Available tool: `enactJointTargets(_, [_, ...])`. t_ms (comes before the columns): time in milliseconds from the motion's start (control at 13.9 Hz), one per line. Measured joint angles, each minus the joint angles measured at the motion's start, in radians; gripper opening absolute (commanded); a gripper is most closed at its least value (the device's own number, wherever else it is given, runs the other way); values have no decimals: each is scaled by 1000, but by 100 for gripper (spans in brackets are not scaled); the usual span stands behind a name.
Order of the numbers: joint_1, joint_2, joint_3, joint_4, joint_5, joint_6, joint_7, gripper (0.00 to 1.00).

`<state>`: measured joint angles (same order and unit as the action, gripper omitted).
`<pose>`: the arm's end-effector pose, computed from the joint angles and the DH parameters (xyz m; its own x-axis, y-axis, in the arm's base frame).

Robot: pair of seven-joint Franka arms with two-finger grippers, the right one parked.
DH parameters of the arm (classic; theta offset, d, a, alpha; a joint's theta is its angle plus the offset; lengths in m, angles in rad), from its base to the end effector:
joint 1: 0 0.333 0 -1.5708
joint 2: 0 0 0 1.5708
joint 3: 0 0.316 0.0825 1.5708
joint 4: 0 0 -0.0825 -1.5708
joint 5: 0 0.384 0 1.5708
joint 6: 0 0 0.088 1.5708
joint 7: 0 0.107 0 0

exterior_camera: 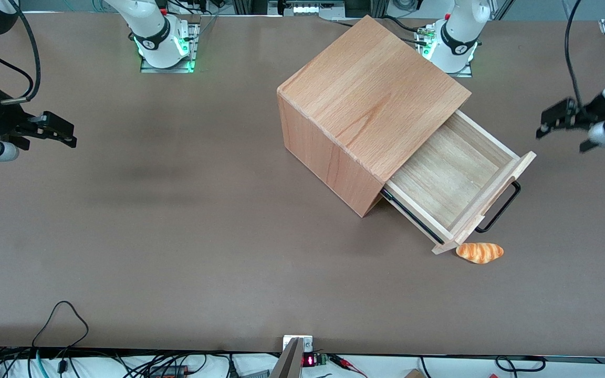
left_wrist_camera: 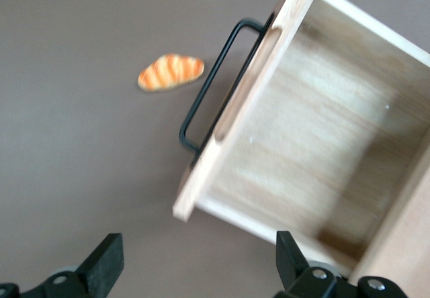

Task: Open top drawer with left arm

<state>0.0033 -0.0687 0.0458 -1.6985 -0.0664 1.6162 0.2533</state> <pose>0.5350 0.0203 0.6057 0.9799 -0.1994 0.0040 -0.1992 -0.9774 0.0706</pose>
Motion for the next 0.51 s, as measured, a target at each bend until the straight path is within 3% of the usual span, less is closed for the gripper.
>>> enactJointTargets(216, [-66, -51, 75, -13, 24, -47, -137, 100])
enactJointTargets(505, [-74, -48, 88, -29, 47, -39, -189, 100])
